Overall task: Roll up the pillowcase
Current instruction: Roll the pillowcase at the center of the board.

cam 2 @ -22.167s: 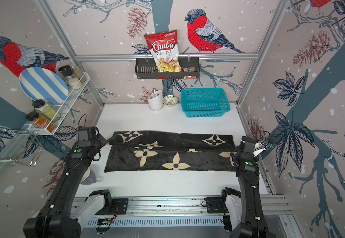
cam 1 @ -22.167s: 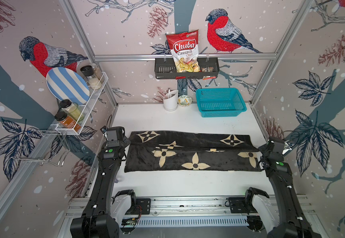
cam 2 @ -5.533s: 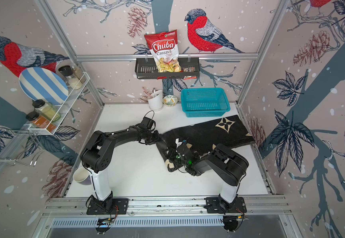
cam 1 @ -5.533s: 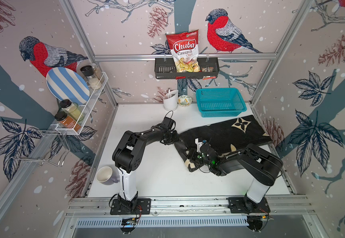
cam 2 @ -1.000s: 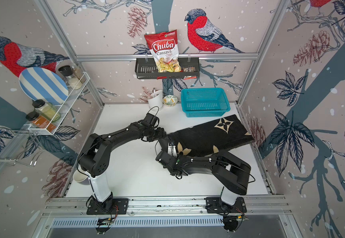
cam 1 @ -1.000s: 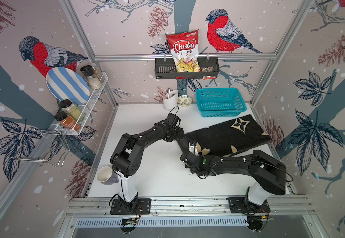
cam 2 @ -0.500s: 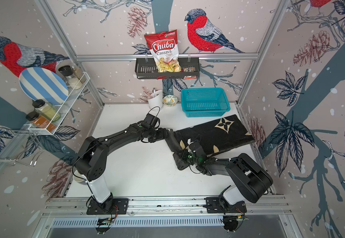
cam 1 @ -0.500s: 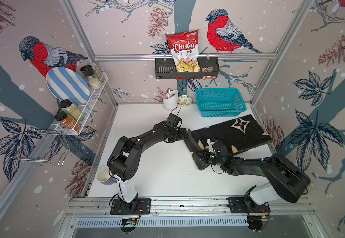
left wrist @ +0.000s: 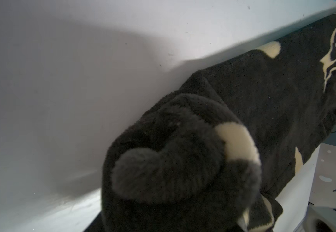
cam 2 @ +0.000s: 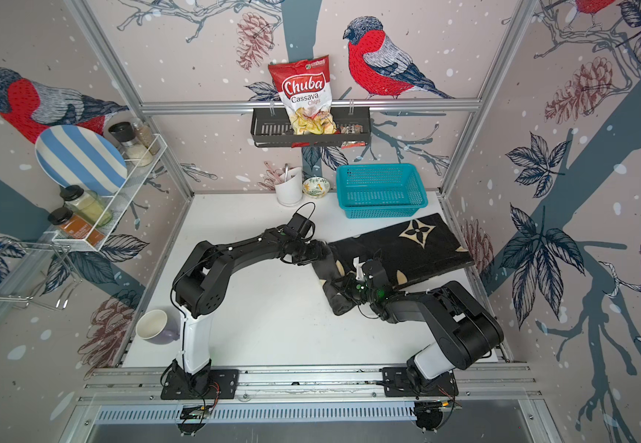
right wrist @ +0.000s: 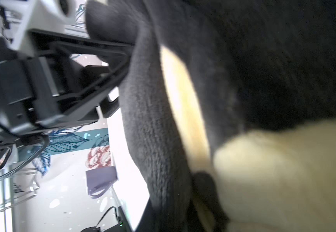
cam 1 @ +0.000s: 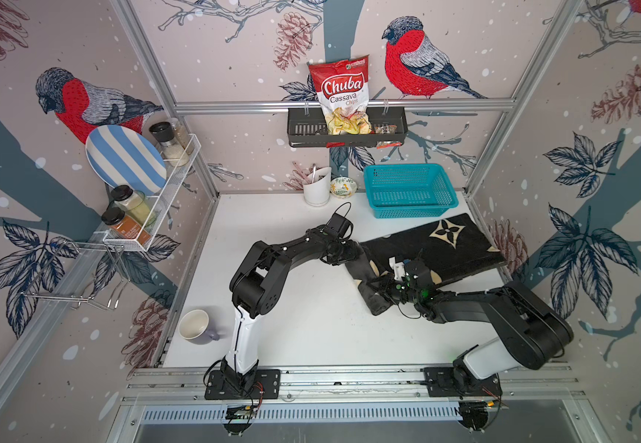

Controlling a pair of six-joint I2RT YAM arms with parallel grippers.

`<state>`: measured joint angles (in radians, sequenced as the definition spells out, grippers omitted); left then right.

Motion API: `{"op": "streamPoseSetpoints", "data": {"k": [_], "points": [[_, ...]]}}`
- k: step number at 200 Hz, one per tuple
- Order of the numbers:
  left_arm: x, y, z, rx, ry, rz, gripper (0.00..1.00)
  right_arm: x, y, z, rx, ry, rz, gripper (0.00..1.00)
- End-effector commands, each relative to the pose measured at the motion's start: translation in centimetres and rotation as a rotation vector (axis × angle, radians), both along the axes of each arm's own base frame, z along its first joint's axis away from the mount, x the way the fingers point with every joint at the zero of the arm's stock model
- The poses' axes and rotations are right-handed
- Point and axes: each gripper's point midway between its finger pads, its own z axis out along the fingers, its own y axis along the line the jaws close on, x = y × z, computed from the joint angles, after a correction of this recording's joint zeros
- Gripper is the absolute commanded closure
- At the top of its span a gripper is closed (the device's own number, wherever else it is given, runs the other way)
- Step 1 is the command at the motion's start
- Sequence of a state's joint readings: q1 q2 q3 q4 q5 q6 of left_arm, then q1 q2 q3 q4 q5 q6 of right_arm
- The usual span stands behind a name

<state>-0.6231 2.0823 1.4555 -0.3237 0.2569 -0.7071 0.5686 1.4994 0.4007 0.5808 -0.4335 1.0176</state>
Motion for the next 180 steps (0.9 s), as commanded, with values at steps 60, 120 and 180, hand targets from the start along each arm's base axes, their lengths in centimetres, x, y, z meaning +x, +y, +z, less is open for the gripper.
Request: {"op": "streamPoseSetpoints", "data": {"k": [60,120,180], "points": [[-0.5,1.2,-1.9,0.09,0.031,0.009,0.57,0.7,-4.2,3.5,-0.936,-0.318,-0.14,0.21],[-0.6,1.2,-2.0,0.089,0.033,0.003,0.57,-0.5,0.2,2.5,-1.231,-0.491,0.016,0.19],[-0.6,1.4,-1.9,0.094,0.027,0.003,0.55,-1.5,0.0,-3.3,-1.292,-0.441,0.137,0.4]]}}
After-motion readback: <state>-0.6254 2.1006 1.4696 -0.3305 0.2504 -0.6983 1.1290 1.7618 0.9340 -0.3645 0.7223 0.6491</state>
